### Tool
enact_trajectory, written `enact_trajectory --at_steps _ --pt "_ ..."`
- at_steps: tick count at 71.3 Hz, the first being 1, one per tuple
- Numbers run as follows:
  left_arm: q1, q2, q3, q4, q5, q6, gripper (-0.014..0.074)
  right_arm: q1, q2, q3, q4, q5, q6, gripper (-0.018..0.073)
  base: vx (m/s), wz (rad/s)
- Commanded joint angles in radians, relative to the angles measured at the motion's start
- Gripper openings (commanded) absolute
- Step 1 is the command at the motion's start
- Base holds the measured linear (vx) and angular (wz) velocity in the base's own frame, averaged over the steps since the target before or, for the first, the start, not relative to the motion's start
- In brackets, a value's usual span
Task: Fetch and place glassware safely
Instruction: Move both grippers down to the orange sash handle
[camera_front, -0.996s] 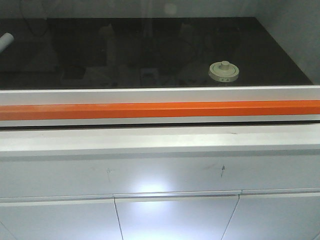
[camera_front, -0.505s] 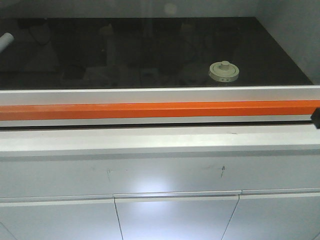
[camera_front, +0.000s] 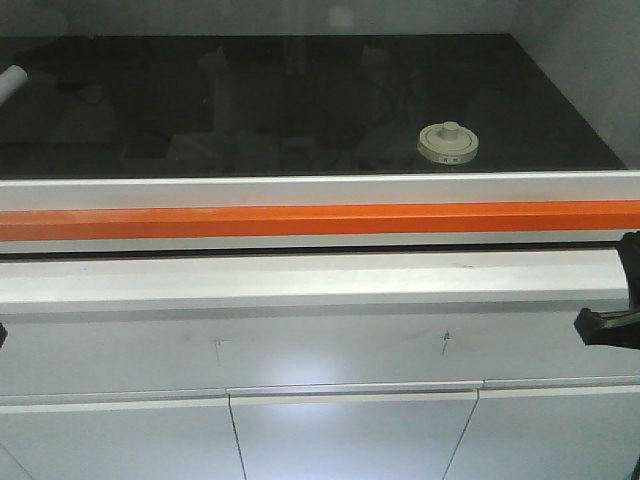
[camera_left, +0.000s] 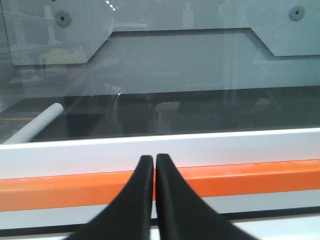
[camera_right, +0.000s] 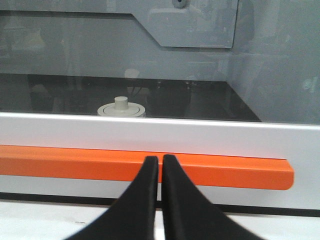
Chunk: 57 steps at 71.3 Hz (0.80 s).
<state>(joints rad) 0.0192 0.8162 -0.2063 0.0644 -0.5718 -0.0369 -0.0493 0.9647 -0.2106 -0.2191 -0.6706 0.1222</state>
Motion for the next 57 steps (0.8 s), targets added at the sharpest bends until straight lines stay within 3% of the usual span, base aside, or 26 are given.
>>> enact_trajectory --at_steps 1,16,32,57 --pt "-0.008 0.020 -0.024 -0.004 -0.115 -0.007 -0.0007 -0.005 0.072 -0.022 -0.003 -0.167 -0.013 -0.0003 0.00 0.00" --pt "-0.008 0.039 -0.024 -0.004 -0.149 -0.007 -0.0007 -0.005 0.298 -0.022 -0.003 -0.383 -0.045 -0.0003 0.00 0.00" --pt "-0.008 0.039 -0.024 -0.004 -0.149 -0.007 -0.0007 -0.005 0.456 -0.022 0.001 -0.500 -0.110 -0.0003 0.00 0.00" --pt "-0.008 0.039 -0.024 -0.004 -0.150 -0.007 -0.0007 -0.005 0.587 -0.115 0.003 -0.521 -0.114 -0.0003 0.00 0.00"
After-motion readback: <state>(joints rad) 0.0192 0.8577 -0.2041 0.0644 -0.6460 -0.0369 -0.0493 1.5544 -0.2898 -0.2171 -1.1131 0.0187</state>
